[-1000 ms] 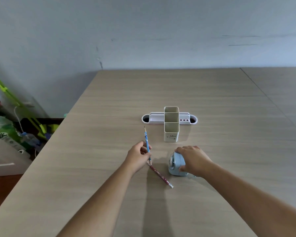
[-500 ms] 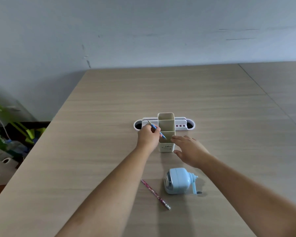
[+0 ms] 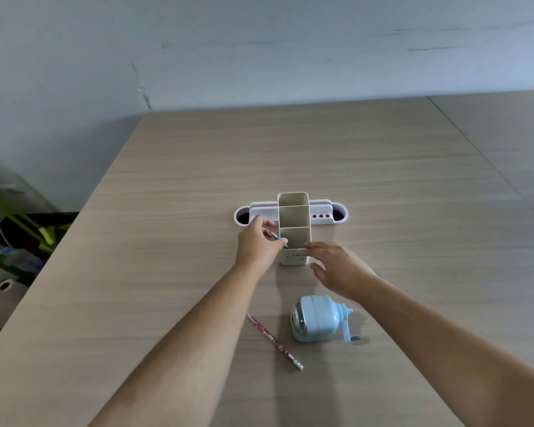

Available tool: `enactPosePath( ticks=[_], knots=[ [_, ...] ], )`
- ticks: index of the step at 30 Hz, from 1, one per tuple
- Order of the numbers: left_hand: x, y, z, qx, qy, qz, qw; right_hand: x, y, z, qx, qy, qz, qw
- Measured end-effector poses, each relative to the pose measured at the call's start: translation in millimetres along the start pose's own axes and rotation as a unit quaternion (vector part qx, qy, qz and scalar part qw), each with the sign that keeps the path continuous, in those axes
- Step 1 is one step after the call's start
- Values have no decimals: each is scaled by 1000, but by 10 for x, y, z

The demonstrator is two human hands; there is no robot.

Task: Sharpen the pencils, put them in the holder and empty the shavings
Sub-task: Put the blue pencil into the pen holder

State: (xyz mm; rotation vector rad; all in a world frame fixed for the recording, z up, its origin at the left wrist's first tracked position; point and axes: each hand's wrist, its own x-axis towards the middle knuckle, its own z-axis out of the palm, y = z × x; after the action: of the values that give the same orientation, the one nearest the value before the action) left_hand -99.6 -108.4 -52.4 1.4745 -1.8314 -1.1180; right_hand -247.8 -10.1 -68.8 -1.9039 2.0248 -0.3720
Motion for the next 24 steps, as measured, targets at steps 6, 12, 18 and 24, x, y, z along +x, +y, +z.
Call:
enactPosePath(
  ticks=[6, 12, 18, 24],
  knots=[
    [-383, -196, -256, 74, 75, -49, 993, -193, -107, -189, 43, 55, 19, 997],
    [-1032, -614, -2, 291, -110, -205, 928, -618, -217, -216, 89, 44, 26, 995],
    [-1200, -647, 130, 304, -97, -214, 923, -882, -260, -95, 43, -24, 34, 998],
    [-1410, -737, 36, 292, -74, -141, 943, -912, -341, -29, -7, -40, 59, 997]
  ],
)
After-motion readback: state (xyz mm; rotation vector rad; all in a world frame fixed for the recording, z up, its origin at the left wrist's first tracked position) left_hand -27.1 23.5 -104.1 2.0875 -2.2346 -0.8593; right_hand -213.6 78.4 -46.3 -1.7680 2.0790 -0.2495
